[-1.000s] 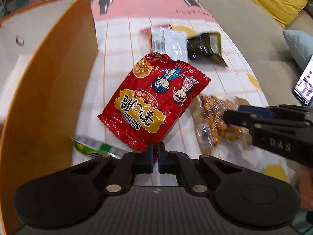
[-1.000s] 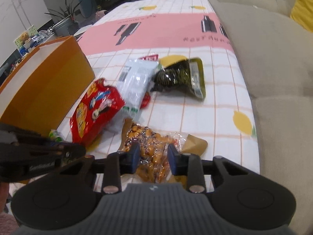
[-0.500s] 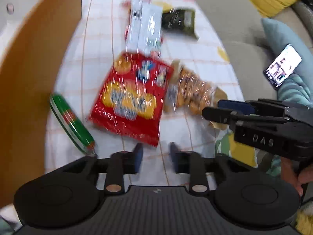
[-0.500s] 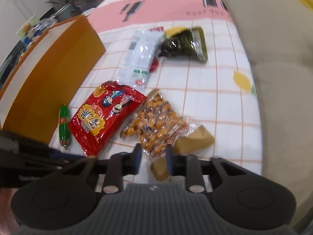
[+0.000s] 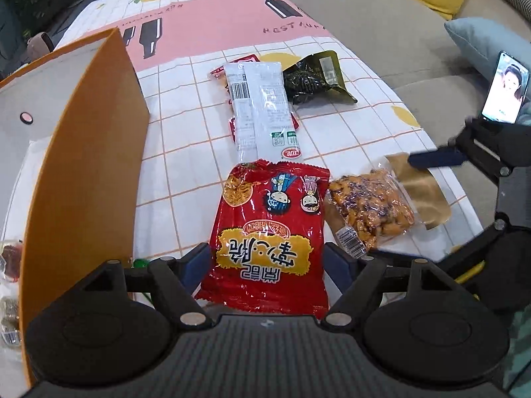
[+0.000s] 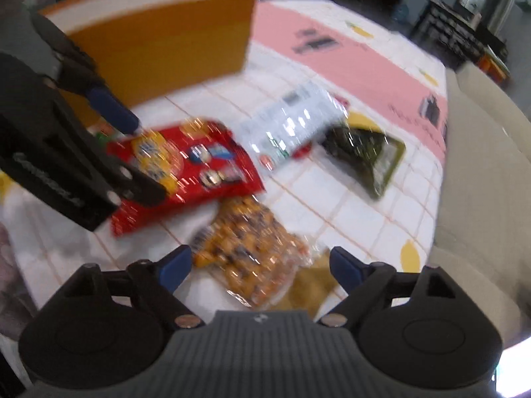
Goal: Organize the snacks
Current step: 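Grasp the red spicy strip bag with the left tool while the right tool grasps the nut bag, then lift both held bags off the tablecloth toward the orange box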
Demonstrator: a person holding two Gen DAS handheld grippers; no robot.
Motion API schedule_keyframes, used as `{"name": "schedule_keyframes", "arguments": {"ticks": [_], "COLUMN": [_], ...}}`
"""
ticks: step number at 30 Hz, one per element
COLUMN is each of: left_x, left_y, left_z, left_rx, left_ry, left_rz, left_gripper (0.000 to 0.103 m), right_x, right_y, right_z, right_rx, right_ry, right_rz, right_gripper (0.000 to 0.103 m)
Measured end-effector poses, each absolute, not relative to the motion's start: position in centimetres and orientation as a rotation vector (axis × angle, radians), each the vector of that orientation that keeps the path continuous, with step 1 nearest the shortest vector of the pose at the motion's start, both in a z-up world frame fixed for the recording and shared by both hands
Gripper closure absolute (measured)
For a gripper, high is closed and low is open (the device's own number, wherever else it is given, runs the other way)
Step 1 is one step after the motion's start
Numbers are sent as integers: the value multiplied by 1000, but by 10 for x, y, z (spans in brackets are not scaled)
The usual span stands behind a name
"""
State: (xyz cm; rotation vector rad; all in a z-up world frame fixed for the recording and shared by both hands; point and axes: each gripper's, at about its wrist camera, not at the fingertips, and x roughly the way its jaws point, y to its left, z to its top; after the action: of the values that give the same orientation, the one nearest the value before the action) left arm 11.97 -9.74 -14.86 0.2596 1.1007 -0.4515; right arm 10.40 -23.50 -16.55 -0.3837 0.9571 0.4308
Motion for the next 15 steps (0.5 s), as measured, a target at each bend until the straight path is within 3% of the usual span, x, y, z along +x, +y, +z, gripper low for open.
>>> {"name": "schedule_keyframes", "arguments": {"ticks": [9,15], "left_x": [125,127], "left_y": [-102,-101], "left_z": [-155,-153], "left_rx": [298,321], "left_ry": [1087,1054], "left_rz": [-428,-404], "left_gripper": [8,8], "right_x": [112,98], "right_y": [-251,-244], "right_z": [-171,-157], "right_rx": [-106,-135], "right_ry": [1131,1064], "right_rz": [406,377], "right_gripper": [21,22]}}
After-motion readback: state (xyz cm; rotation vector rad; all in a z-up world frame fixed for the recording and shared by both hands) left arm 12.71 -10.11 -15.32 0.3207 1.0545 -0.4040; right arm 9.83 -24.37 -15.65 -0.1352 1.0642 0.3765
